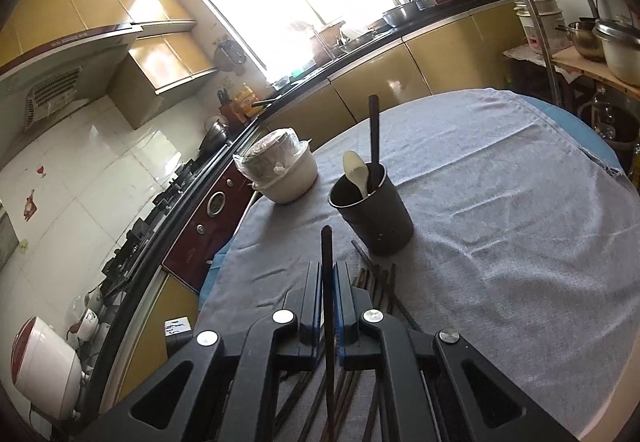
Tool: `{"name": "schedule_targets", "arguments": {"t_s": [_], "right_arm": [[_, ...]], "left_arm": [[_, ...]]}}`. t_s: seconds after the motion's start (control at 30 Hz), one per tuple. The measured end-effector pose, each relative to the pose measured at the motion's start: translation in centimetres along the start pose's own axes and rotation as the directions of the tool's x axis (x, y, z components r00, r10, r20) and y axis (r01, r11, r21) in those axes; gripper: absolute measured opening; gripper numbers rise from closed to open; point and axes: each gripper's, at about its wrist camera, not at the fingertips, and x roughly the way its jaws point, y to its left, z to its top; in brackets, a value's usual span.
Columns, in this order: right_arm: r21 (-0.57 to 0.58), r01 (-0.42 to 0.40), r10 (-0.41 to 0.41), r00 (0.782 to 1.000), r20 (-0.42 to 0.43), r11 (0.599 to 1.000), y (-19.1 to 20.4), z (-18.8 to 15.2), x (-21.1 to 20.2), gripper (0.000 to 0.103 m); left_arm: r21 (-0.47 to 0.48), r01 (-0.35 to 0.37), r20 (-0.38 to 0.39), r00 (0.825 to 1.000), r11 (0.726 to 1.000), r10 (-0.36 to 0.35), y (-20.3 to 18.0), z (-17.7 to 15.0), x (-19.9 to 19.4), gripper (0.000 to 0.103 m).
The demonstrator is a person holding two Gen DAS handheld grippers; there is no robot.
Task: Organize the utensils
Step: 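Lower the chopstick into the holder with the right tool while the left tool grasps another white spoon, then carry the white spoon with the left tool over the black holder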
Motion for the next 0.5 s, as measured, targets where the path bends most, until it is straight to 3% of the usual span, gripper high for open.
{"name": "schedule_targets", "arguments": {"t_s": [0.27,0.5], "right_arm": [[-0.079,-0.001,0.005,0.999,0.043,0.997,2.6,0.8,-0.8,0.006],[-0.149,0.012,0.011,0.988,0.153,0.989,5.3,4.2,-1.8,0.006]], "left_arm": [[-0.025,-0.017,0.081,0.997,1.000,0.019,0.2,0.9,-3.0,0.028],[0.061,-0.039,0.180,0.983,0.997,0.027,-1.5,5.5,-7.4,0.029]]}}
